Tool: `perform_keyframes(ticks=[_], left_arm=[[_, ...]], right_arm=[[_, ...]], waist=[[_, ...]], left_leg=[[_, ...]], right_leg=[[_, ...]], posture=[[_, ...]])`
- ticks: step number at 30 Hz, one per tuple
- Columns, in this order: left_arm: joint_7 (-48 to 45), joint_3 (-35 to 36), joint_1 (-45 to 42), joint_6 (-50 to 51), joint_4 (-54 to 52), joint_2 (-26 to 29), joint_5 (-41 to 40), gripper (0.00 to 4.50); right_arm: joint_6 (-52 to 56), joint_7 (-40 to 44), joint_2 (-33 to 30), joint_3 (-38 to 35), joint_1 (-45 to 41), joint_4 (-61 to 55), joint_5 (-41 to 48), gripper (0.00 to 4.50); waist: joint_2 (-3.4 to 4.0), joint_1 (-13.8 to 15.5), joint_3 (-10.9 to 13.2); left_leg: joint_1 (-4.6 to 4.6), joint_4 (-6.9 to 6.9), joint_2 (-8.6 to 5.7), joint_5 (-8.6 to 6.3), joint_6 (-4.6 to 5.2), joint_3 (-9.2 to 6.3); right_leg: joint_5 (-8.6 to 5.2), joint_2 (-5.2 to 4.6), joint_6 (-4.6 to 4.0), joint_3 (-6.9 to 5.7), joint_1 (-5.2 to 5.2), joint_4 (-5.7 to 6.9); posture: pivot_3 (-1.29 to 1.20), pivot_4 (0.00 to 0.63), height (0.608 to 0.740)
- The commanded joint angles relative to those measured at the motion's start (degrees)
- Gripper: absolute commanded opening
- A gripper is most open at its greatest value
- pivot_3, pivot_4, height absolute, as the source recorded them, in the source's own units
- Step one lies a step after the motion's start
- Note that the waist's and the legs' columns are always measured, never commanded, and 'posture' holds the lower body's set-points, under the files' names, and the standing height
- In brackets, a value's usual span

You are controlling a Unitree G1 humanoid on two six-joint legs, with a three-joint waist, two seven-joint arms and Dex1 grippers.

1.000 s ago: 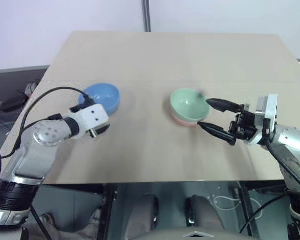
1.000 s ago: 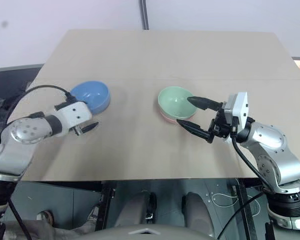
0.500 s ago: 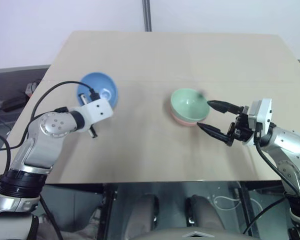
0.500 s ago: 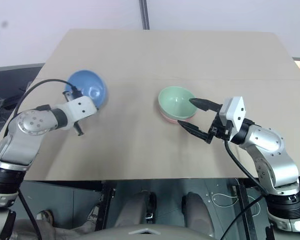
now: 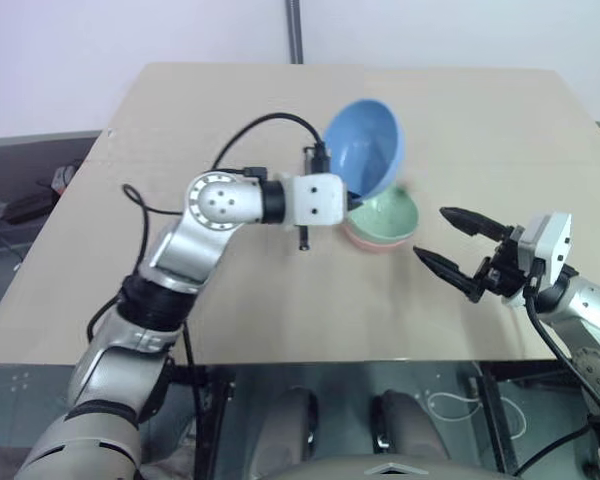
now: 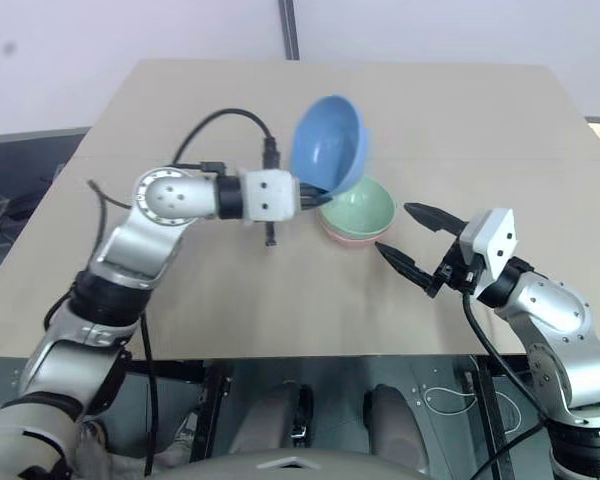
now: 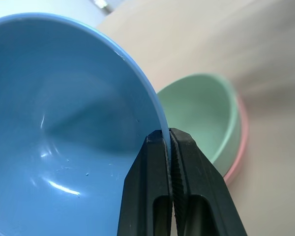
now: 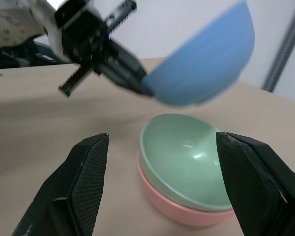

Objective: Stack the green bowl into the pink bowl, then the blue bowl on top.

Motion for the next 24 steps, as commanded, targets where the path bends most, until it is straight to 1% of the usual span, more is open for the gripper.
perform_keyframes(ticks=[1, 4, 7, 11, 12, 14, 16, 17, 18, 19, 21, 22, 24], left_arm=[[-0.1, -0.5, -3.1, -5.9, 3.6, -2.0, 0.8, 0.99], [1.4, 0.2, -3.5, -9.1, 5.1, -4.0, 0.9, 2.35], [1.4, 3.5, -2.7, -8.9, 4.3, -4.1, -2.4, 2.35], [0.2, 11.0, 0.8, 1.7, -0.5, -1.6, -12.2, 2.35], [1.7, 13.6, 2.6, 2.5, -1.6, -0.7, -12.9, 2.35], [5.3, 18.2, 6.6, 2.2, -3.7, 1.1, -12.4, 2.35], [5.4, 21.2, 10.3, 4.6, -5.9, 2.6, -14.8, 2.35], [5.2, 23.8, 12.8, 9.3, -7.2, 2.3, -20.3, 2.35], [5.5, 26.7, 15.8, 11.8, -8.0, 1.7, -24.5, 2.35], [6.2, 28.9, 18.6, 12.4, -8.6, 1.5, -26.1, 2.35], [6.5, 31.4, 23.7, 12.4, -10.3, 2.9, -26.3, 2.35], [5.8, 32.4, 26.2, 14.2, -11.4, 4.2, -27.5, 2.35], [2.8, 34.9, 32.5, 14.0, -11.9, 6.5, -28.5, 2.35]], right_arm=[[-0.6, -1.4, -0.6, -1.7, 1.2, -3.7, 0.4, 3.78], [-0.7, -2.4, -0.5, -1.9, 2.3, -4.5, 0.3, 3.78], [-0.9, -2.9, -0.6, -1.5, 2.8, -4.8, 0.2, 3.78], [-1.3, -2.6, -1.1, -0.9, 3.1, -3.8, -0.6, 3.78], [-1.3, -2.3, -1.3, -0.8, 3.2, -3.3, -0.9, 3.78], [-1.3, -1.9, -2.0, -1.2, 3.7, -2.4, -1.3, 3.78], [-1.6, -1.2, -2.9, -1.9, 4.4, -1.5, -1.8, 3.78], [-1.8, -0.7, -3.7, -2.6, 5.3, -0.9, -2.1, 3.78], [-2.1, 0.1, -4.5, -3.6, 6.4, -0.3, -2.3, 3.78], [-2.3, 0.9, -5.3, -4.6, 7.5, 0.2, -2.2, 3.78], [-2.8, 2.5, -6.7, -7.0, 9.5, 1.3, -1.8, 3.78], [-3.1, 3.4, -7.5, -8.3, 10.4, 2.0, -1.7, 3.78], [-3.9, 4.5, -9.1, -11.7, 12.4, 4.1, -2.5, 3.78]], waist=[[-0.01, -0.1, 0.0], [-0.02, 0.0, 0.0], [-0.03, -0.1, 0.0], [-0.02, -0.7, 0.0], [0.0, -0.7, 0.0], [0.0, -0.8, 0.0], [0.0, -0.6, 0.0], [0.0, -0.4, 0.0], [0.0, -0.3, 0.0], [0.0, 0.0, 0.0], [-0.03, 0.2, 0.0], [-0.03, 0.3, 0.0], [-0.03, 0.2, 0.0]], left_leg=[[-0.01, 0.01, 0.0, 0.0, 0.0, 0.0], [-0.04, 0.07, -0.03, 0.0, 0.01, 0.02], [-0.05, 0.1, -0.05, 0.0, 0.01, 0.04], [-0.01, 0.08, 0.04, 0.0, 0.01, 0.02], [0.0, 0.07, 0.06, 0.0, 0.0, 0.01], [0.02, 0.07, 0.07, 0.0, 0.0, 0.03], [0.02, 0.06, 0.07, 0.0, 0.0, 0.03], [0.01, 0.07, 0.07, 0.0, 0.0, 0.02], [0.01, 0.07, 0.06, 0.0, 0.0, 0.02], [0.0, 0.08, 0.04, 0.0, 0.0, 0.01], [0.0, 0.09, 0.01, 0.0, 0.0, -0.03], [0.0, 0.09, 0.0, 0.0, 0.0, -0.04], [0.03, 0.08, -0.01, 0.0, 0.0, -0.03]], right_leg=[[0.0, 0.01, 0.0, 0.0, 0.0, 0.0], [0.0, -0.05, 0.01, 0.01, 0.01, -0.01], [0.0, -0.07, 0.02, 0.05, 0.01, -0.02], [0.0, -0.01, 0.01, 0.04, 0.0, 0.02], [0.0, 0.0, 0.01, 0.04, 0.0, 0.03], [0.0, 0.01, 0.01, 0.06, 0.0, 0.03], [0.0, -0.01, 0.01, 0.07, 0.0, 0.02], [0.0, -0.03, 0.01, 0.04, 0.0, 0.02], [0.0, -0.06, 0.01, 0.02, 0.02, 0.01], [0.0, -0.12, 0.02, -0.02, 0.04, -0.02], [0.0, -0.27, 0.02, -0.09, 0.11, -0.06], [0.0, -0.28, 0.03, -0.1, 0.11, -0.07], [0.0, -0.31, 0.02, -0.07, 0.12, -0.06]], posture=[[0.0, 0.15, 0.74], [0.0, 0.15, 0.74], [0.0, 0.15, 0.74], [0.0, 0.15, 0.74], [0.0, 0.15, 0.74], [0.0, 0.15, 0.74], [0.0, 0.15, 0.74], [0.0, 0.15, 0.74], [0.0, 0.15, 0.74], [0.0, 0.15, 0.74], [0.0, 0.15, 0.74], [0.0, 0.15, 0.74], [0.0, 0.15, 0.74]])
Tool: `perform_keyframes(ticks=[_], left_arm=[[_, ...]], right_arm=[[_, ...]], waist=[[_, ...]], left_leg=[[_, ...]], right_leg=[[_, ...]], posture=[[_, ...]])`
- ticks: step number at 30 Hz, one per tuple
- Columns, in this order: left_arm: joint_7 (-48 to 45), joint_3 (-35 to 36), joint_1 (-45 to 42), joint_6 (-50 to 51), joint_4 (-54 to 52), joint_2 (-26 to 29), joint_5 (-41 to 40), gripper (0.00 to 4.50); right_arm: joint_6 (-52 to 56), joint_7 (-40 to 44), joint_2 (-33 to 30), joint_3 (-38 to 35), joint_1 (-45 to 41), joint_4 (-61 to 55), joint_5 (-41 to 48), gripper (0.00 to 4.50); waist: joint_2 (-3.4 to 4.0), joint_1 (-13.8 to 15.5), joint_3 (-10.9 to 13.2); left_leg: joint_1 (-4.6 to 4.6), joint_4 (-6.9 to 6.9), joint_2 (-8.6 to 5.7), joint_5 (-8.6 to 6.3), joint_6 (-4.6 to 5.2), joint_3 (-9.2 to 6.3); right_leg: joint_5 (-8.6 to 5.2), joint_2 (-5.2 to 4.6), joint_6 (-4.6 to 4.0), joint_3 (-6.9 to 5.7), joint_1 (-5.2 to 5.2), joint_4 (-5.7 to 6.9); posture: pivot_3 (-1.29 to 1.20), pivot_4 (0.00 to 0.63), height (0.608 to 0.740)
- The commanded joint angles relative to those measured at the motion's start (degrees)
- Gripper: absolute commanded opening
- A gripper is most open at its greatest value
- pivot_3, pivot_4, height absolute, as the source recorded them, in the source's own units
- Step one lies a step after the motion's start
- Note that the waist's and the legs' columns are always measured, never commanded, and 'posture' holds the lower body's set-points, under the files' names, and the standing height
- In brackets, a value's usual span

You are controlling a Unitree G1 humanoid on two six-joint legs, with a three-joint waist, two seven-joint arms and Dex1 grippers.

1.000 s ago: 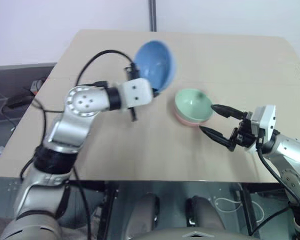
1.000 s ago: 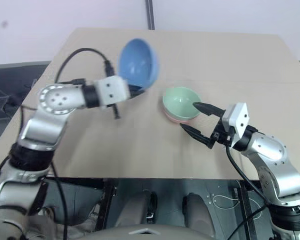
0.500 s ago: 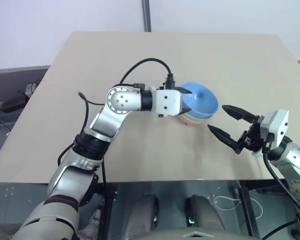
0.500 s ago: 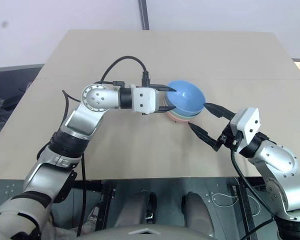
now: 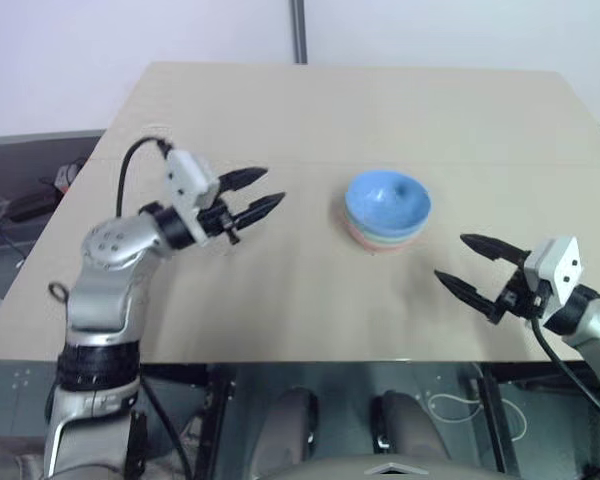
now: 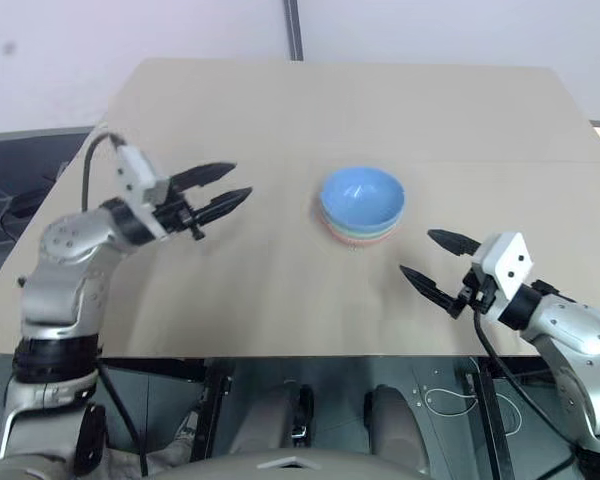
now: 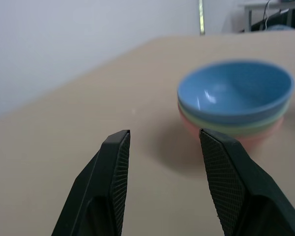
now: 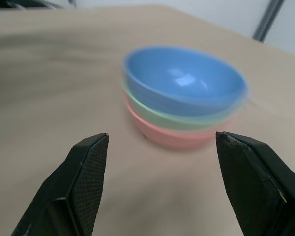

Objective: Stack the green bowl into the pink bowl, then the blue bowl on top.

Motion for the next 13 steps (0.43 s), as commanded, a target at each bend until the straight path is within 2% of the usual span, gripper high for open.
perform_keyframes(ticks=[1, 3, 4, 6, 7, 8, 9, 13], left_arm=[[-3.3, 4.8, 5.6, -0.4, -2.9, 2.9, -2.6, 2.35], [-5.5, 7.1, 9.5, -0.4, -1.2, 4.0, -4.2, 2.35], [-6.7, 8.0, 10.9, 0.2, -0.6, 4.5, -5.7, 2.4], [-8.9, 9.1, 13.0, 0.2, -0.2, 5.4, -7.1, 2.92], [-8.5, 9.1, 13.4, -0.6, -0.3, 5.5, -6.3, 3.06], [-7.4, 8.8, 13.5, -2.1, -0.3, 5.3, -4.7, 3.63], [-6.7, 8.4, 13.5, -2.0, -0.8, 5.2, -4.2, 3.75], [-7.0, 7.4, 13.4, -2.2, -1.6, 5.1, -4.8, 3.75]], right_arm=[[-2.2, 1.5, -1.8, -6.2, 1.5, 2.0, -0.4, 3.78], [-1.6, 2.9, -3.3, -8.7, 2.9, 3.6, 0.0, 3.78], [-1.5, 3.3, -3.8, -9.7, 3.4, 4.2, 0.1, 4.04], [-0.6, 4.2, -4.7, -11.0, 4.2, 4.6, 1.1, 4.5], [-1.0, 4.6, -5.1, -11.3, 4.6, 4.6, 0.8, 4.5], [-1.4, 4.8, -5.2, -11.6, 4.8, 4.6, 0.5, 4.5], [-1.1, 5.5, -5.7, -12.2, 5.3, 4.0, 0.8, 4.5], [-0.1, 6.3, -6.5, -13.7, 5.5, 3.0, 2.3, 4.5]], waist=[[-0.01, 0.1, 0.0], [0.05, 0.0, 0.0], [0.04, 0.0, 0.0], [0.02, 0.1, 0.0], [0.02, 0.2, 0.0], [0.02, 0.2, 0.0], [0.02, 0.4, 0.0], [0.03, 0.6, 0.0]], left_leg=[[0.02, -0.02, 0.0, 0.0, 0.0, -0.02], [0.06, -0.03, 0.03, 0.0, 0.0, -0.02], [0.13, -0.07, 0.03, 0.0, 0.0, 0.02], [0.17, -0.1, 0.05, 0.0, 0.0, -0.01], [0.17, -0.09, 0.07, 0.0, 0.0, -0.01], [0.17, -0.08, 0.07, 0.0, -0.01, -0.01], [0.18, -0.09, 0.07, 0.0, 0.0, -0.01], [0.29, -0.09, 0.07, 0.0, 0.0, 0.06]], right_leg=[[0.0, -0.03, 0.0, -0.01, 0.02, 0.02], [0.0, -0.07, -0.01, 0.0, 0.03, 0.03], [-0.01, -0.11, -0.02, 0.03, 0.05, 0.04], [-0.01, -0.11, -0.03, 0.0, 0.09, 0.04], [-0.01, -0.11, -0.03, -0.01, 0.09, 0.05], [-0.01, -0.11, -0.03, 0.0, 0.09, 0.05], [-0.01, -0.11, -0.03, 0.0, 0.1, 0.05], [-0.01, -0.13, -0.03, 0.08, 0.23, 0.03]], posture=[[0.0, 0.15, 0.74], [0.0, 0.15, 0.74], [0.0, 0.15, 0.74], [0.0, 0.15, 0.74], [0.0, 0.15, 0.74], [0.0, 0.15, 0.74], [0.0, 0.15, 0.74], [0.0, 0.15, 0.74]])
